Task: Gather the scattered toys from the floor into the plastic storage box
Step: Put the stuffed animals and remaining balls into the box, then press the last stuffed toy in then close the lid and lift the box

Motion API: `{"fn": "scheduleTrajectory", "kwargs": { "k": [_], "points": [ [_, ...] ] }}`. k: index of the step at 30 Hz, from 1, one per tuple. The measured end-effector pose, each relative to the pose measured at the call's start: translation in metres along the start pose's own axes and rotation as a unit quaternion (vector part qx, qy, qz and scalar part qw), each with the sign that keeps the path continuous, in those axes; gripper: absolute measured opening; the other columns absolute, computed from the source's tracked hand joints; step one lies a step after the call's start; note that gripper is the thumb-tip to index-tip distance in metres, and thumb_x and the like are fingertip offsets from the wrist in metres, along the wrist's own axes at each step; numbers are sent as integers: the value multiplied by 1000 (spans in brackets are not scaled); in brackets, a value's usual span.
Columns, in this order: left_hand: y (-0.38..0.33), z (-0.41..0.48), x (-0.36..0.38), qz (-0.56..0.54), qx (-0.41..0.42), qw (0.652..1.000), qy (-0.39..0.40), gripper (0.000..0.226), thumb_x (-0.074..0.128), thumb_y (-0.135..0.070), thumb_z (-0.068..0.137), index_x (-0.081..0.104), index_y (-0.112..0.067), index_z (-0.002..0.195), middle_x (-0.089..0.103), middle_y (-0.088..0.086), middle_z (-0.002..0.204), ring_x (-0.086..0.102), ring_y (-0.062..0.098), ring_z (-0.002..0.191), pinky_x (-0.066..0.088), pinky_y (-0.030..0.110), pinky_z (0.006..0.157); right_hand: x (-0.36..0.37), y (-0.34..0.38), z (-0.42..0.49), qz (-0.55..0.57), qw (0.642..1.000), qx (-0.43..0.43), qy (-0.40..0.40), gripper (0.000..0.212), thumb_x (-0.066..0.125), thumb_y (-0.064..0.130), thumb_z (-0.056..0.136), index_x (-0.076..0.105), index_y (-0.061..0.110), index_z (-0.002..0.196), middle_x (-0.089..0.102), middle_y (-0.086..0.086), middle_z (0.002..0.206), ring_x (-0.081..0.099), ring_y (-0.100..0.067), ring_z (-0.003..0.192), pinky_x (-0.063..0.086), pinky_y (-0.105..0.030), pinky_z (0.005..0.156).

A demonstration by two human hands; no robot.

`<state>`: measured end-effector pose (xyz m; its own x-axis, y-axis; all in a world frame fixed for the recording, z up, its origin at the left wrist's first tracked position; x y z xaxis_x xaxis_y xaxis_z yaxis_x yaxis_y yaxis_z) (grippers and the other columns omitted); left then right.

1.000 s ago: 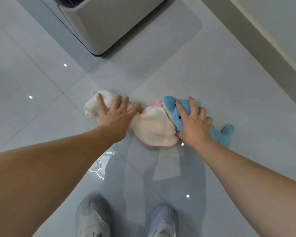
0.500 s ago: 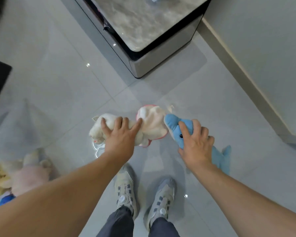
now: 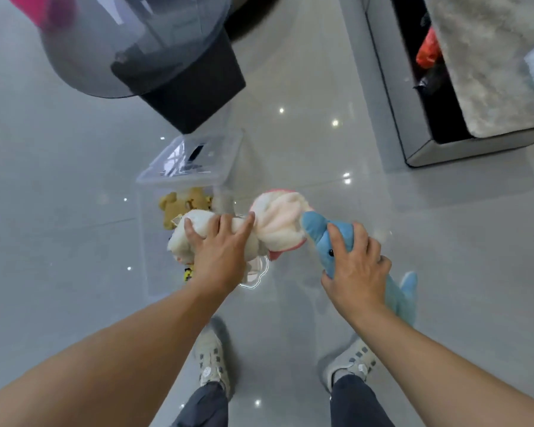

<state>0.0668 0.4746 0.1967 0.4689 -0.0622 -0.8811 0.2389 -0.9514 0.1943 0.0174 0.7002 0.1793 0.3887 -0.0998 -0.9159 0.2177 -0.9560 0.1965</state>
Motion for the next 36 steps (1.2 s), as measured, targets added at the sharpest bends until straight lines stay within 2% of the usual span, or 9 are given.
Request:
{"fn": "scheduleTrajectory", "kwargs": {
  "k": [4, 8, 11, 16, 22, 26, 30, 33, 36],
  "points": [
    [105, -8, 56, -69, -104, 992, 32, 95, 70, -26, 72, 16, -43, 148, 39, 6, 132, 26, 28, 130, 10, 76, 105, 38, 115, 0, 25, 999, -6, 22, 93, 82, 30, 59, 37, 32, 140, 37, -12, 139, 46, -35, 103, 44, -45, 74],
    [151, 8, 95, -220, -219, 948, 74, 91, 68, -40, 79, 9, -46, 148, 33, 8, 141, 27, 29, 133, 23, 68, 103, 69, 199, 11, 62, 998, 20, 26, 88, 73, 38, 73, 24, 34, 146, 25, -9, 143, 39, -34, 114, 42, -45, 83],
    [198, 25, 135, -276, -240, 927, 90, 94, 68, -46, 81, 3, -47, 149, 34, 13, 137, 29, 30, 128, 33, 63, 97, 106, 279, 24, 97, 994, 49, 22, 92, 73, 41, 72, 23, 34, 148, 25, -8, 142, 38, -34, 114, 42, -45, 84],
    [257, 55, 187, -285, -237, 921, 118, 98, 58, -60, 86, -13, -44, 151, 36, 17, 130, 40, 32, 116, 46, 51, 81, 161, 355, 62, 130, 988, 78, 29, 104, 77, 53, 69, 14, 38, 150, 21, -7, 145, 31, -33, 127, 44, -51, 87],
    [268, 84, 236, -310, -192, 913, 185, 86, 47, -30, 97, -17, -37, 153, 28, 23, 139, 50, 38, 113, 47, 43, 81, 220, 369, 108, 142, 972, 143, 121, 107, 72, 60, 72, 4, 39, 152, 7, -8, 156, 21, -37, 136, 42, -54, 97],
    [272, 93, 248, -322, -171, 910, 197, 75, 41, -30, 96, -5, -37, 155, 32, 18, 135, 46, 38, 116, 42, 43, 77, 237, 361, 118, 70, 976, 136, 158, 93, 68, 56, 79, 10, 38, 151, 5, -13, 158, 28, -38, 132, 44, -50, 93],
    [274, 108, 236, -313, -194, 901, 230, 74, 40, -31, 96, -6, -38, 155, 31, 16, 139, 49, 37, 115, 48, 44, 82, 244, 359, 126, 10, 971, 111, 214, 56, 48, 57, 91, 44, 27, 139, 30, -12, 147, 40, -35, 126, 43, -45, 92],
    [279, 118, 215, -320, -200, 896, 235, 76, 40, -29, 96, -7, -36, 155, 32, 15, 139, 53, 36, 111, 50, 44, 83, 247, 354, 138, -13, 948, 137, 287, 58, 32, 59, 96, 52, 19, 133, 45, -13, 139, 49, -34, 122, 44, -43, 93],
    [290, 130, 192, -317, -203, 899, 226, 78, 41, -27, 93, -6, -33, 155, 34, 15, 141, 55, 36, 110, 49, 42, 80, 238, 351, 153, 60, 926, 179, 326, 54, 26, 53, 99, 49, 19, 134, 58, -7, 133, 58, -31, 116, 46, -40, 96]
  ]
}}
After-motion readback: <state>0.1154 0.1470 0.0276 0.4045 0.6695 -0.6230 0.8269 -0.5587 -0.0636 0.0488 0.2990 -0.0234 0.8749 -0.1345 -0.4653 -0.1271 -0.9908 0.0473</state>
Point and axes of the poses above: each hand's wrist, its own z-axis towards the middle knuckle, its own x-axis out of the palm, y = z × x, the point moved 3 cm from there along z, towards the middle knuckle
